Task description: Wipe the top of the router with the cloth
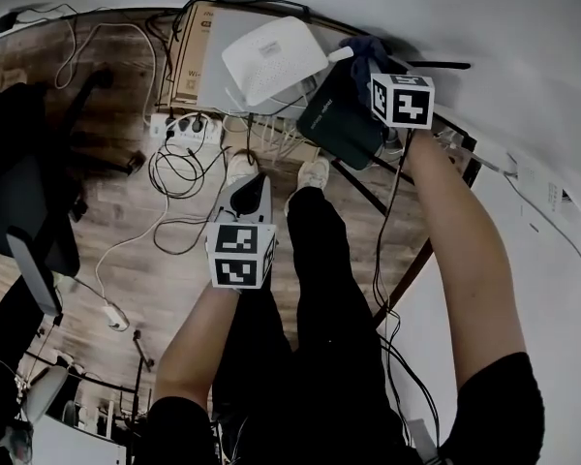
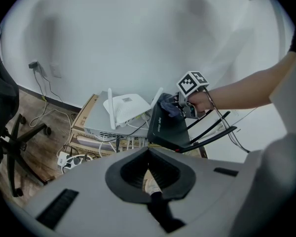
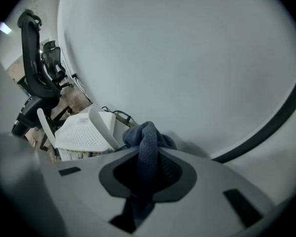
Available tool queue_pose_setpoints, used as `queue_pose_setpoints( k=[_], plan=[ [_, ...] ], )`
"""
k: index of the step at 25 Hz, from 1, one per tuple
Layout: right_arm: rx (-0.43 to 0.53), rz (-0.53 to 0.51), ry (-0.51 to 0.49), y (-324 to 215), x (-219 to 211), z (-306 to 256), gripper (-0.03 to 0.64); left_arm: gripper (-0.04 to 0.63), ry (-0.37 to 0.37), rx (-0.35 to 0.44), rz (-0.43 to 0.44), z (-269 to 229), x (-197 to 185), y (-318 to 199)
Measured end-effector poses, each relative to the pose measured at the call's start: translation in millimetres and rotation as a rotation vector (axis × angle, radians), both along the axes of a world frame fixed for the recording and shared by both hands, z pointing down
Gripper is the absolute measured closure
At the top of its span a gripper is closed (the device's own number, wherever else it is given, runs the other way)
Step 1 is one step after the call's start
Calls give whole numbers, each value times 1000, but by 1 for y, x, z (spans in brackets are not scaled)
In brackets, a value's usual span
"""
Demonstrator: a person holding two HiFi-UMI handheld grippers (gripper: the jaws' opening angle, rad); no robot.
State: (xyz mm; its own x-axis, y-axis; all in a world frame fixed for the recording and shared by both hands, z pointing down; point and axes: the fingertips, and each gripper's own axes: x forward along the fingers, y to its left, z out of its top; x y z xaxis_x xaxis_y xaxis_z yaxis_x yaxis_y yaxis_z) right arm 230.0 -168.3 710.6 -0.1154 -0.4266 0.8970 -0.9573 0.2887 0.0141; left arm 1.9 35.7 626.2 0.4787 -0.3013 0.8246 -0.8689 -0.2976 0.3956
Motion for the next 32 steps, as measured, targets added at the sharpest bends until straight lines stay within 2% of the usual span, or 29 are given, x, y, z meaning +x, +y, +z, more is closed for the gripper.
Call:
queue_pose_setpoints(
  k=[6, 11, 15, 20, 32],
  plan=[
    [-24, -35, -71, 15, -16, 1, 575, 594, -1, 1, 7, 1, 4, 0],
    [-145, -107, -62, 38, -34, 3, 577, 594, 15, 7, -54, 3, 7, -14],
    [-223, -102, -120, 52, -46, 0, 577, 594, 27, 11, -90, 0, 10, -21],
    [-282, -147, -193, 71, -61, -2, 577, 594, 37, 8, -81, -3, 16, -18],
    [-376, -512, -248, 127, -112, -7, 577, 594, 31, -4, -68, 2, 14, -9]
  ],
)
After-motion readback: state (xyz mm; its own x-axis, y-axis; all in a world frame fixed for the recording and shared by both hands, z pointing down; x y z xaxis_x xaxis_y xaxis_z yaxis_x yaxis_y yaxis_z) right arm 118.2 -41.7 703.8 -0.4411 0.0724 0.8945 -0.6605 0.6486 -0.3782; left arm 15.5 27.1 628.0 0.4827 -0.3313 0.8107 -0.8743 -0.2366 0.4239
